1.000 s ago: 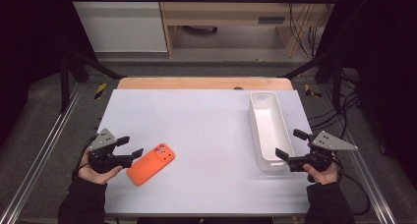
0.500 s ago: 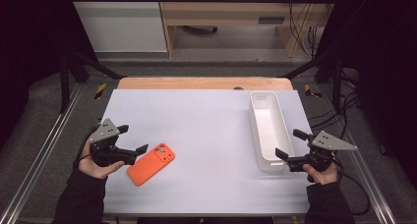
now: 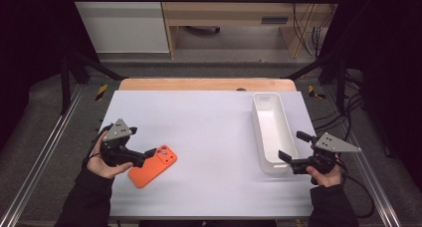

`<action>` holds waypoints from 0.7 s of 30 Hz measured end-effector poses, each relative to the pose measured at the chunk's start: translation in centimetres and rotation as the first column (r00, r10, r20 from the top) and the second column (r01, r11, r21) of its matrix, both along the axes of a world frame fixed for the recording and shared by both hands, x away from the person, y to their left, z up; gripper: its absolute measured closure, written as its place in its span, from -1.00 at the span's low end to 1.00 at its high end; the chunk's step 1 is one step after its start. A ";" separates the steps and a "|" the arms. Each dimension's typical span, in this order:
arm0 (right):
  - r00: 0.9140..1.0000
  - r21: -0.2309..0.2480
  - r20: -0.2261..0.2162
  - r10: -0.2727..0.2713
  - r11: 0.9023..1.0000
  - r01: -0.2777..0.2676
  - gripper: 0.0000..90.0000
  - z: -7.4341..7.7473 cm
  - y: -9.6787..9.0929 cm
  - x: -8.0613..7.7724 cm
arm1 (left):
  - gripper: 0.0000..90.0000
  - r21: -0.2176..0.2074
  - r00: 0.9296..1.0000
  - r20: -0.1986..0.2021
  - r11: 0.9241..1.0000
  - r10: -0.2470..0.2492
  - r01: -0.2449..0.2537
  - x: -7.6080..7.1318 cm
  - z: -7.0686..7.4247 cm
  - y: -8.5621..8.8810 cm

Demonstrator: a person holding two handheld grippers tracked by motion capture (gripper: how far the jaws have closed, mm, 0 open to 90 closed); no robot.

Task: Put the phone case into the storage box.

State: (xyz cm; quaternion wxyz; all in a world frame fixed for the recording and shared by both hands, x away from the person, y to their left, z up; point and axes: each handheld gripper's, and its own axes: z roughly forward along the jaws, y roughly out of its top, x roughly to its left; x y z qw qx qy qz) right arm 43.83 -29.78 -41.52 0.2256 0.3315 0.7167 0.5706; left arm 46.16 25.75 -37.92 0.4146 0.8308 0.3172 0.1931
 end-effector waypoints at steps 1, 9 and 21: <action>1.000 0.000 0.000 0.000 1.000 0.000 -0.99 0.0 0.0 0.0 | -0.99 0.012 1.000 -0.004 1.000 -0.002 0.002 0.1 -0.2 -0.1; 1.000 -0.004 -0.001 0.003 1.000 -0.003 -0.99 -0.1 0.1 0.0 | -0.99 0.068 0.998 -0.063 0.998 -0.006 0.010 0.9 -2.1 -0.7; 1.000 -0.003 -0.002 0.004 1.000 -0.004 -0.99 -0.1 0.1 0.0 | -0.99 0.129 0.990 -0.141 0.992 0.010 0.009 1.8 -4.5 -1.2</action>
